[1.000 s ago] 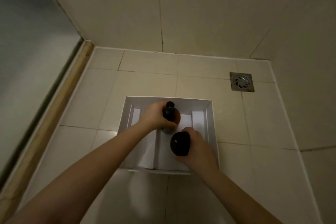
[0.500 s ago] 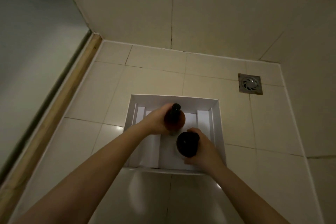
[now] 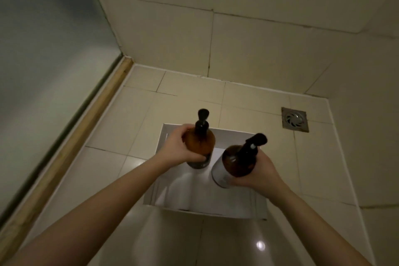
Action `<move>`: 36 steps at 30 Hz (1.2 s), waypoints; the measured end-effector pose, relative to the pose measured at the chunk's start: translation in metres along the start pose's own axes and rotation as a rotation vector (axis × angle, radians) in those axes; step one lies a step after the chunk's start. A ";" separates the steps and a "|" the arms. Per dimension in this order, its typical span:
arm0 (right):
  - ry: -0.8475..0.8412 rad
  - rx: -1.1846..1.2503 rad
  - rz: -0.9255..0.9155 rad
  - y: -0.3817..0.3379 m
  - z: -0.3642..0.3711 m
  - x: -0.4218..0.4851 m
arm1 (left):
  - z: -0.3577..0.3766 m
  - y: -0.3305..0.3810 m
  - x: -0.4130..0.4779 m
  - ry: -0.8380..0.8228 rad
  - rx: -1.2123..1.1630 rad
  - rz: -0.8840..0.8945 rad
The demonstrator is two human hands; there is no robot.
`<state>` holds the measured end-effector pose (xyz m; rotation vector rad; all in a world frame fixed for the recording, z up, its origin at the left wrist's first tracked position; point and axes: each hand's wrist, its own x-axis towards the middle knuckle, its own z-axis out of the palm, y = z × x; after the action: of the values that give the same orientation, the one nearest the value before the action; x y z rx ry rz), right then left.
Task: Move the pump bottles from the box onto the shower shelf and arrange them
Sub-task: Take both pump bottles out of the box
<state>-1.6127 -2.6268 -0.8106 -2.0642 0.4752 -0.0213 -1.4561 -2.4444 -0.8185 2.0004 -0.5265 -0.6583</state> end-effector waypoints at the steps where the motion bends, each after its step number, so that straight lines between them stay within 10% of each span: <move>1: 0.015 0.041 0.001 -0.010 -0.010 0.000 | -0.011 0.010 -0.004 0.026 -0.036 0.012; 36: 0.056 0.166 -0.215 -0.243 -0.209 0.045 | -0.161 0.268 -0.010 0.150 -0.256 0.161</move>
<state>-1.5351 -2.7074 -0.5067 -1.9461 0.2742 -0.2391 -1.3882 -2.4613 -0.5138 1.7300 -0.4814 -0.4478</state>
